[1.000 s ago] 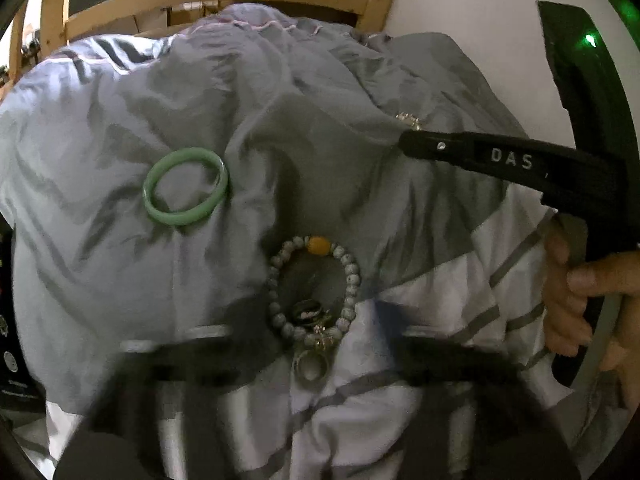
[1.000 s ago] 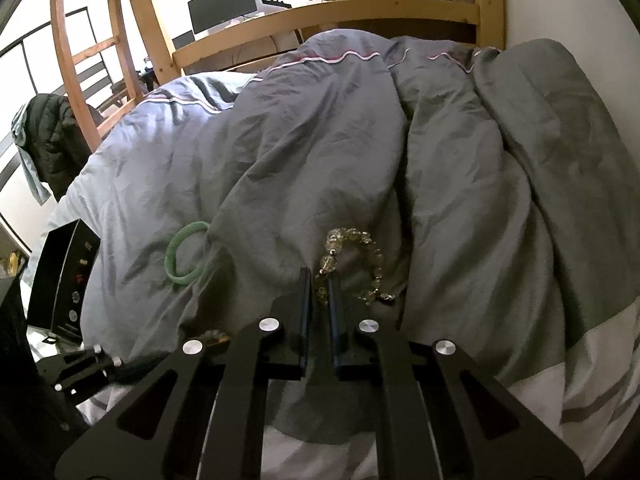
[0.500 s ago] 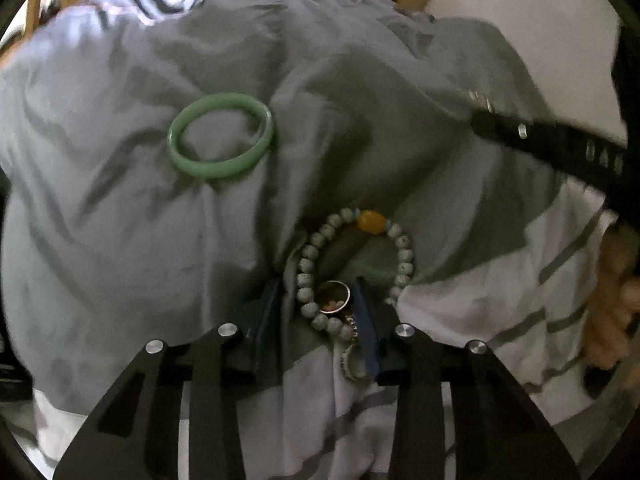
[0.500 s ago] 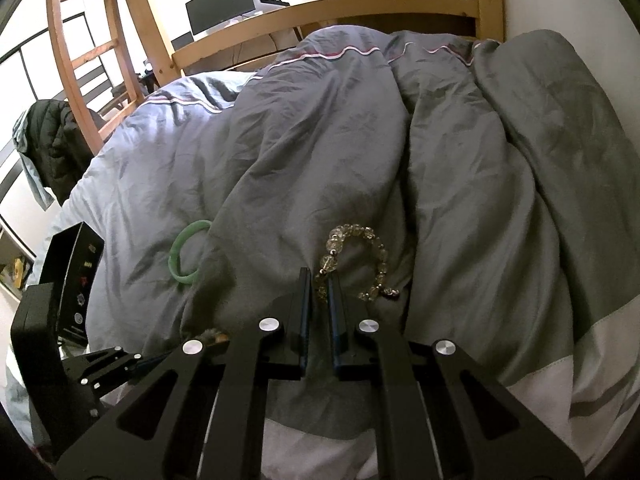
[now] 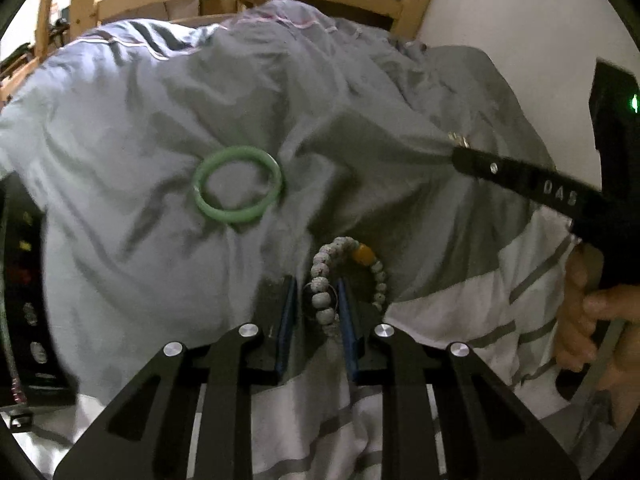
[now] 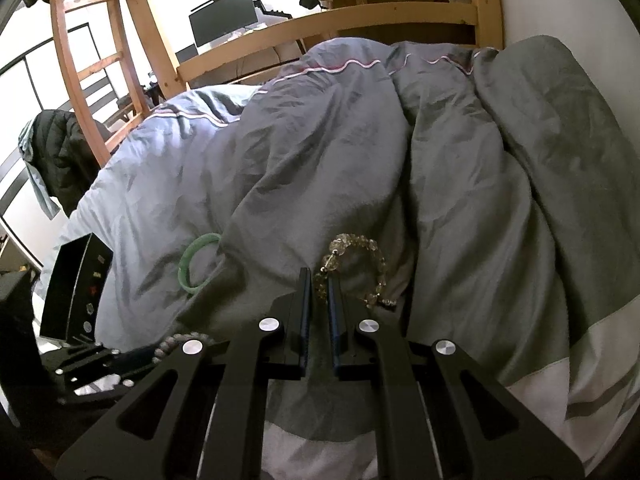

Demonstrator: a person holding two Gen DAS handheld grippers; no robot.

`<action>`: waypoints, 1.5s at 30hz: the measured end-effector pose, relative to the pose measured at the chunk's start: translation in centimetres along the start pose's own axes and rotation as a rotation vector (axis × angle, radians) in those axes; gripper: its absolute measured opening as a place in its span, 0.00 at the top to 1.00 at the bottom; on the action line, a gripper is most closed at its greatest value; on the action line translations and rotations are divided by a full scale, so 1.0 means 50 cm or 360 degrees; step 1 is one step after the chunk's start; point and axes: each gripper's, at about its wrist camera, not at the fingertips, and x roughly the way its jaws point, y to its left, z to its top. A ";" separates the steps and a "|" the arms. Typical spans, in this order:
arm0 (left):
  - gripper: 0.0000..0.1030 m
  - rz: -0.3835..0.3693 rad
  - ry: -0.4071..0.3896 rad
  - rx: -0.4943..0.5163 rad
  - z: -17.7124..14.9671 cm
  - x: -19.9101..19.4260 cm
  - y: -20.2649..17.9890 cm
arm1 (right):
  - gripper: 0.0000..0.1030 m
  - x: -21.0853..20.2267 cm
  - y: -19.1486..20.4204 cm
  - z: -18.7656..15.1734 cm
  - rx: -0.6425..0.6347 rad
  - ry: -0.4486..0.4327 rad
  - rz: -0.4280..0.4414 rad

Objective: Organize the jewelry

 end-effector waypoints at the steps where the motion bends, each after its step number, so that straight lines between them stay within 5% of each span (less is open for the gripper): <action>1: 0.80 0.0007 -0.0017 -0.0015 0.003 -0.010 0.005 | 0.91 -0.003 0.000 0.001 0.0001 -0.0009 0.0003; 7: 0.89 0.0121 -0.0111 -0.0065 0.005 -0.068 0.037 | 0.91 -0.026 0.007 0.007 0.0001 -0.0078 0.0031; 16: 0.88 -0.0039 -0.0117 -0.0066 0.013 -0.095 0.046 | 0.91 -0.081 0.017 0.015 0.0027 -0.0232 0.0145; 17: 0.82 -0.0018 -0.0122 -0.0041 0.009 -0.088 0.035 | 0.91 -0.091 0.021 0.017 0.0022 -0.0254 0.0155; 18: 0.60 -0.0007 -0.0119 -0.0036 0.004 -0.083 0.030 | 0.91 -0.097 0.023 0.018 0.0017 -0.0264 0.0155; 20: 0.37 0.0042 -0.0138 -0.0030 -0.004 -0.071 0.021 | 0.91 -0.105 0.027 0.017 0.0013 -0.0277 0.0167; 25: 0.36 0.0094 -0.0065 0.0017 -0.016 -0.030 0.005 | 0.91 -0.109 0.028 0.016 0.0019 -0.0272 0.0196; 28: 0.41 0.0120 -0.0013 0.0020 -0.025 -0.010 0.011 | 0.91 -0.115 0.026 0.021 0.0024 -0.0282 0.0217; 30: 0.67 0.0115 0.0038 -0.0013 -0.028 0.006 0.024 | 0.90 -0.114 0.021 0.023 -0.0004 -0.0264 0.0184; 32: 0.81 0.0097 0.0064 -0.0058 -0.029 0.012 0.038 | 0.89 -0.100 0.018 0.024 -0.0041 -0.0206 0.0137; 34: 0.87 0.0089 0.0061 -0.0075 -0.027 0.010 0.048 | 0.76 -0.083 0.016 0.019 -0.0081 -0.0178 0.0070; 36: 0.90 0.0106 0.0031 -0.0080 -0.024 -0.001 0.056 | 0.41 -0.063 0.016 0.013 -0.0082 -0.0148 0.0064; 38: 0.90 0.0118 0.0004 -0.0095 -0.019 -0.016 0.061 | 0.35 -0.044 0.019 0.009 -0.0090 -0.0139 0.0049; 40: 0.91 0.0134 -0.0033 -0.0112 -0.013 -0.034 0.066 | 0.36 -0.023 0.022 0.006 -0.0107 -0.0087 0.0025; 45: 0.91 0.0099 -0.0111 -0.0145 0.002 -0.079 0.074 | 0.74 0.039 0.010 -0.011 -0.0121 0.0053 -0.0011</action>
